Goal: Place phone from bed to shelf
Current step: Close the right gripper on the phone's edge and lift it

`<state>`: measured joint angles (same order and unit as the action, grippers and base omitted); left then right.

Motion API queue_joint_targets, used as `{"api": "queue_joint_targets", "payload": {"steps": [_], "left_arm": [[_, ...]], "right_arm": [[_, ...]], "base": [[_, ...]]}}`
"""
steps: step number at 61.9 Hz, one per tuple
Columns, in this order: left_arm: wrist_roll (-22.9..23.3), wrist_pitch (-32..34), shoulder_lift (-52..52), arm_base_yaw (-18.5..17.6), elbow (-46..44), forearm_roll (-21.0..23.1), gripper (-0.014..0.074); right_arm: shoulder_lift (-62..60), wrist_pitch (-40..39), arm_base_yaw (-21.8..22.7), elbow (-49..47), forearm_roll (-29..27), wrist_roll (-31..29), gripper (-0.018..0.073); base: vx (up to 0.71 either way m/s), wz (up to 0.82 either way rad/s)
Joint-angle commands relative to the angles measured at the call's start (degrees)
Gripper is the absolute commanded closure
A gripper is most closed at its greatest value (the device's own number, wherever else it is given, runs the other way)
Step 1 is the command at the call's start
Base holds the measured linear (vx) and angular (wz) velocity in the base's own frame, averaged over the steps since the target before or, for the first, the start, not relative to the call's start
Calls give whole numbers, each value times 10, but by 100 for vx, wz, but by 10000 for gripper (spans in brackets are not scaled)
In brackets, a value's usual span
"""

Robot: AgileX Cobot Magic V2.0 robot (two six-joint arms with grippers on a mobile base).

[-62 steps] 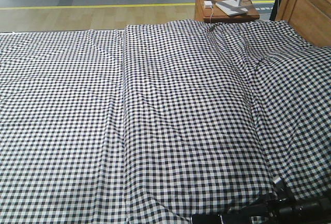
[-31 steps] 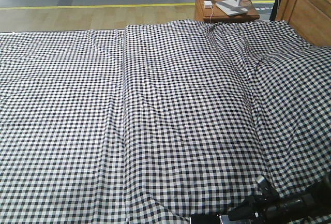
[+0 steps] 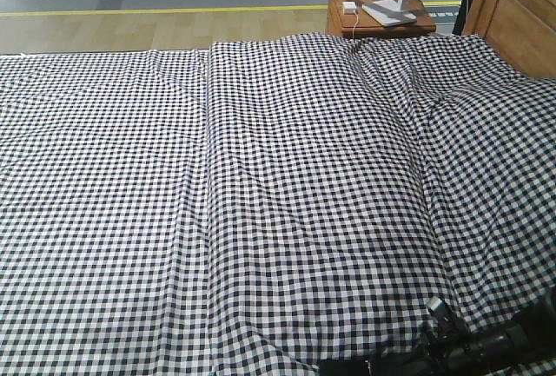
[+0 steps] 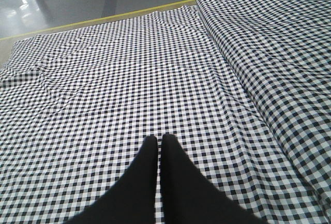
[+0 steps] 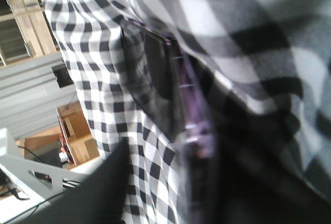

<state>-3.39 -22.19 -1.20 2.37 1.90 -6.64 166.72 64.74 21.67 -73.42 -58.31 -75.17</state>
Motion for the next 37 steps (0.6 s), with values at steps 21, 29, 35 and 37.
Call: {"api": "queue_joint_targets", "payload": {"steps": [21, 29, 35, 37], "left_arm": [[0, 41, -4, 0, 3, 0, 595], [0, 41, -4, 0, 3, 0, 595], [0, 41, -4, 0, 3, 0, 595], [0, 41, -4, 0, 3, 0, 595]], "right_arm": [[-119, 91, -5, 2, 66, -1, 564], [-166, 91, -5, 2, 71, 19, 563], [-205, 91, -5, 2, 70, 34, 561], [-220, 91, -7, 2, 70, 39, 561]], "base": [[0, 0], [0, 0], [0, 0], [0, 0]]}}
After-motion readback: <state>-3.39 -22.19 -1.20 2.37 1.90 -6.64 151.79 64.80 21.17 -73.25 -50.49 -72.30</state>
